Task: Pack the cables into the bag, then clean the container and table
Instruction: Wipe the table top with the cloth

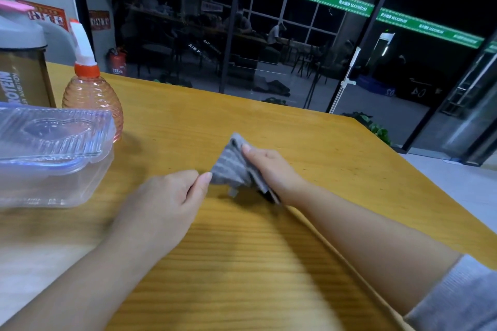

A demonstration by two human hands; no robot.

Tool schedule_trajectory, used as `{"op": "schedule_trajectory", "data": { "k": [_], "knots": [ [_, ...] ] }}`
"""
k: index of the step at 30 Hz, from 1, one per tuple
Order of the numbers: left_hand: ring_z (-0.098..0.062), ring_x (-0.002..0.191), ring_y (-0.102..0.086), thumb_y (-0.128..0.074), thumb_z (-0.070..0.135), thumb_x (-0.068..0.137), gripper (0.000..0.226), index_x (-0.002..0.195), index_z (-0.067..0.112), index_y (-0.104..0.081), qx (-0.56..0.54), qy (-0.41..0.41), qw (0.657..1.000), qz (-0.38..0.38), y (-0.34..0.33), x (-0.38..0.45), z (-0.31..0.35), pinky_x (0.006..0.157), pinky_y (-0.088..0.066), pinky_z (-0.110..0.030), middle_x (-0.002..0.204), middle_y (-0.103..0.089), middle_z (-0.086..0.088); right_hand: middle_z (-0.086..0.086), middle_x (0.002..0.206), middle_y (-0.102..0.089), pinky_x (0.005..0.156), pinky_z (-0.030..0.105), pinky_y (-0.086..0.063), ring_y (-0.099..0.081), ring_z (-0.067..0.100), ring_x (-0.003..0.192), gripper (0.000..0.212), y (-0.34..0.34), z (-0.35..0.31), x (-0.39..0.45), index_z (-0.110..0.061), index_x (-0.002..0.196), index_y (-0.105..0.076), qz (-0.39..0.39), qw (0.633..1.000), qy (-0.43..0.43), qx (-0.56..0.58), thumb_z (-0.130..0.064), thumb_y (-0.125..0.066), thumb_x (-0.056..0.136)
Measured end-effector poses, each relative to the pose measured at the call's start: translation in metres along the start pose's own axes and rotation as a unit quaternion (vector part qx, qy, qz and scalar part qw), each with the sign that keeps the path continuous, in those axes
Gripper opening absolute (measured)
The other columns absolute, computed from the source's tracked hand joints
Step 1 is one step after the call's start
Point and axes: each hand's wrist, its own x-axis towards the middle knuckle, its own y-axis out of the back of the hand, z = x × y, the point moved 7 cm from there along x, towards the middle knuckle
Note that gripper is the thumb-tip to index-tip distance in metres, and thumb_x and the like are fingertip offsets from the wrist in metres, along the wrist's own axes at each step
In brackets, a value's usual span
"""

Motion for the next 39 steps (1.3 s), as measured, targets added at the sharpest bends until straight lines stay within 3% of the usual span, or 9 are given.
{"op": "schedule_trajectory", "data": {
  "k": [4,7,13,16,21,26,30,33,39],
  "knots": [
    [-0.022,0.05,-0.039,-0.031,0.055,0.086,0.04,0.065,0.021,-0.034,0.005,0.0,1.0,-0.023,-0.006,-0.001,-0.001,0.051,-0.038,-0.041,0.046,-0.034,0.001,0.013,0.085,-0.072,0.068,0.037,-0.06,-0.071,0.026,0.078,0.047,0.058,-0.02,0.005,-0.005,0.095,-0.068,0.194,0.98,-0.026,-0.034,-0.046,-0.044,0.097],
    [-0.021,0.049,-0.038,-0.03,0.055,0.086,0.039,0.066,0.021,-0.034,0.008,0.005,1.0,-0.029,-0.008,0.001,-0.003,0.051,-0.038,-0.041,0.046,-0.034,0.0,0.011,0.083,-0.067,0.072,0.052,-0.057,-0.064,0.03,0.072,0.032,0.103,-0.025,0.015,-0.008,0.096,-0.061,0.304,0.95,-0.062,-0.032,-0.035,-0.045,0.091],
    [-0.022,0.052,-0.042,-0.03,0.056,0.086,0.048,0.061,0.015,-0.031,0.024,0.027,0.998,-0.043,-0.012,0.001,-0.006,0.05,-0.036,-0.036,0.047,-0.037,0.0,0.007,0.086,-0.052,0.046,0.029,-0.037,-0.053,0.021,0.065,0.012,0.147,-0.019,0.046,-0.011,0.108,-0.037,0.332,0.891,-0.099,-0.295,-0.015,-0.039,0.096],
    [-0.017,0.048,-0.037,-0.029,0.057,0.086,0.045,0.061,0.019,-0.032,0.022,0.022,0.998,-0.057,-0.017,0.0,-0.007,0.049,-0.034,-0.036,0.048,-0.039,0.003,0.011,0.104,-0.052,0.053,0.033,-0.04,-0.056,0.027,0.08,0.021,0.154,-0.006,0.062,-0.012,0.112,-0.042,0.322,0.837,-0.079,-0.435,-0.004,-0.039,0.093],
    [-0.017,0.049,-0.038,-0.028,0.058,0.085,0.045,0.062,0.019,-0.033,0.036,0.033,0.997,-0.06,-0.016,0.0,-0.006,0.048,-0.031,-0.034,0.047,-0.038,0.002,0.013,0.104,-0.051,0.062,0.037,-0.042,-0.049,0.029,0.083,0.029,0.157,0.006,0.075,-0.012,0.118,-0.047,0.328,0.76,-0.059,-0.558,-0.002,-0.043,0.092],
    [-0.017,0.051,-0.04,-0.028,0.056,0.086,0.048,0.061,0.015,-0.031,0.047,0.03,0.996,-0.064,-0.016,0.001,-0.002,0.051,-0.036,-0.036,0.048,-0.037,-0.001,0.01,0.123,-0.045,0.086,0.037,-0.042,-0.041,0.028,0.114,0.035,0.151,0.026,0.091,-0.015,0.127,-0.055,0.299,0.784,-0.081,-0.538,-0.016,-0.048,0.092],
    [-0.017,0.051,-0.039,-0.029,0.056,0.085,0.048,0.06,0.015,-0.031,0.045,0.031,0.997,-0.061,-0.014,0.001,-0.002,0.051,-0.035,-0.036,0.05,-0.04,-0.001,0.004,0.145,-0.035,0.106,0.043,-0.028,-0.026,0.027,0.134,0.045,0.142,0.028,0.101,-0.023,0.132,-0.05,0.284,0.781,-0.12,-0.542,-0.038,-0.046,0.09],
    [-0.017,0.053,-0.042,-0.029,0.056,0.086,0.048,0.062,0.014,-0.032,0.055,0.031,0.996,-0.065,-0.014,0.001,0.0,0.051,-0.033,-0.034,0.05,-0.039,-0.001,0.002,0.146,-0.038,0.103,0.045,-0.039,-0.037,0.026,0.131,0.051,0.133,0.038,0.114,-0.027,0.14,-0.038,0.206,0.852,-0.153,-0.456,-0.037,-0.039,0.09],
    [-0.017,0.054,-0.041,-0.033,0.053,0.089,0.048,0.062,0.013,-0.032,0.057,0.03,0.996,-0.063,-0.015,0.002,-0.001,0.051,-0.032,-0.034,0.05,-0.038,-0.001,0.001,0.154,-0.022,0.105,0.042,-0.033,-0.032,0.025,0.136,0.048,0.111,0.042,0.118,-0.05,0.143,-0.025,0.11,0.861,-0.164,-0.469,-0.042,-0.029,0.095]
  ]
}}
